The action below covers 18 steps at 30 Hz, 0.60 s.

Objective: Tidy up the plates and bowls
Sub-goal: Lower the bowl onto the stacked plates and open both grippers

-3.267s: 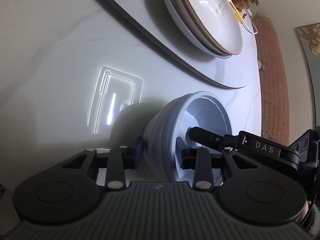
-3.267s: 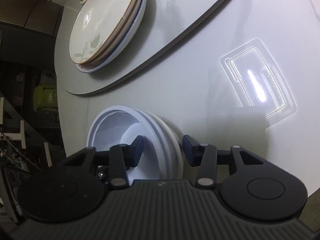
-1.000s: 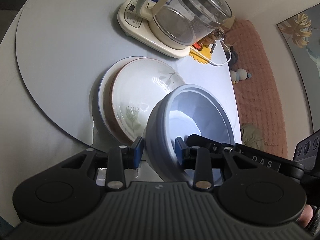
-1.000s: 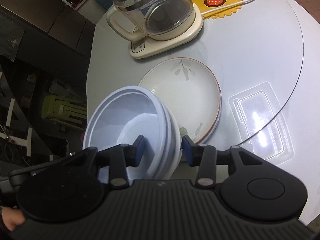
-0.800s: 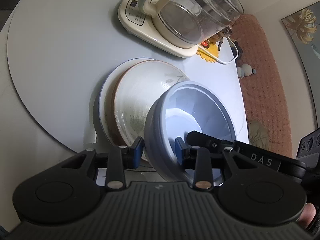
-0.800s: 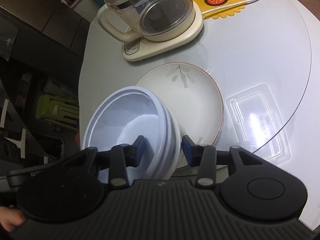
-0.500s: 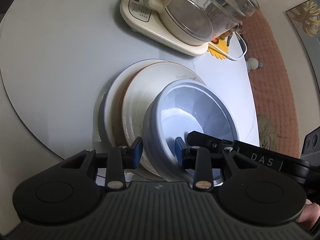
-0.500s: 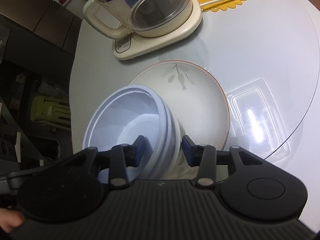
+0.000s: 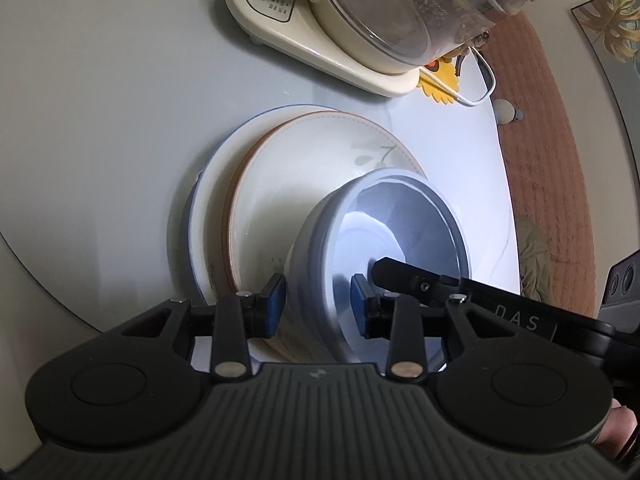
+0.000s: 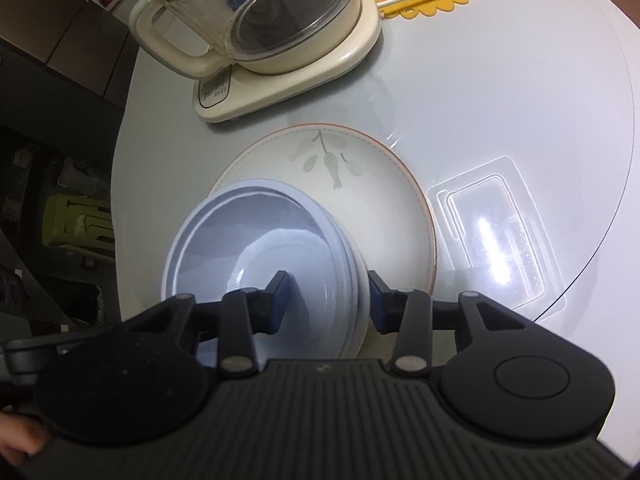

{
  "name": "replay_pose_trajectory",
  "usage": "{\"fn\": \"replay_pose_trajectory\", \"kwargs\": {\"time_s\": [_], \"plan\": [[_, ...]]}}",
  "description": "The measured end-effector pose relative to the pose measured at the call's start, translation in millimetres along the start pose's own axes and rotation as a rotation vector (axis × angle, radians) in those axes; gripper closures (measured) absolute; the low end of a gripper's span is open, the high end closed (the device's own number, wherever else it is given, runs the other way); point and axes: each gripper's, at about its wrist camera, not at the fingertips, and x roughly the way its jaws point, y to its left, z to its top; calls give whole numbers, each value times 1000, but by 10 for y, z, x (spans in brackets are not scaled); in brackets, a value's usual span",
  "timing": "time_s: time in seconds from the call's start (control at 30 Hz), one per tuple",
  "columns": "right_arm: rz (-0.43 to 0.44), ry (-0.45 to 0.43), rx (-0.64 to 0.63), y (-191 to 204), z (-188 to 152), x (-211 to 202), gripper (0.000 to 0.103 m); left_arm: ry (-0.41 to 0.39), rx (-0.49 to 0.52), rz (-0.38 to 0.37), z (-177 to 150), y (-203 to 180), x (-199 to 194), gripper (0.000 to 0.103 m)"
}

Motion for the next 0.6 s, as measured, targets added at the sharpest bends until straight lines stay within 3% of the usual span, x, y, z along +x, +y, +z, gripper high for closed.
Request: {"fn": "replay_pose_trajectory", "kwargs": {"time_s": [0.2,0.33,0.6], "plan": [[-19,-13,-11,46,-5,-55,58,-29,-5,11,-27,21,-124,52],[-28,-40,-34,61,-49,-139,44,-58,-3,10,-63,-2,-248,50],[-26,-89,-71,103,-144,-405,44,-120,6,14,-192,-95,-546,50]]}}
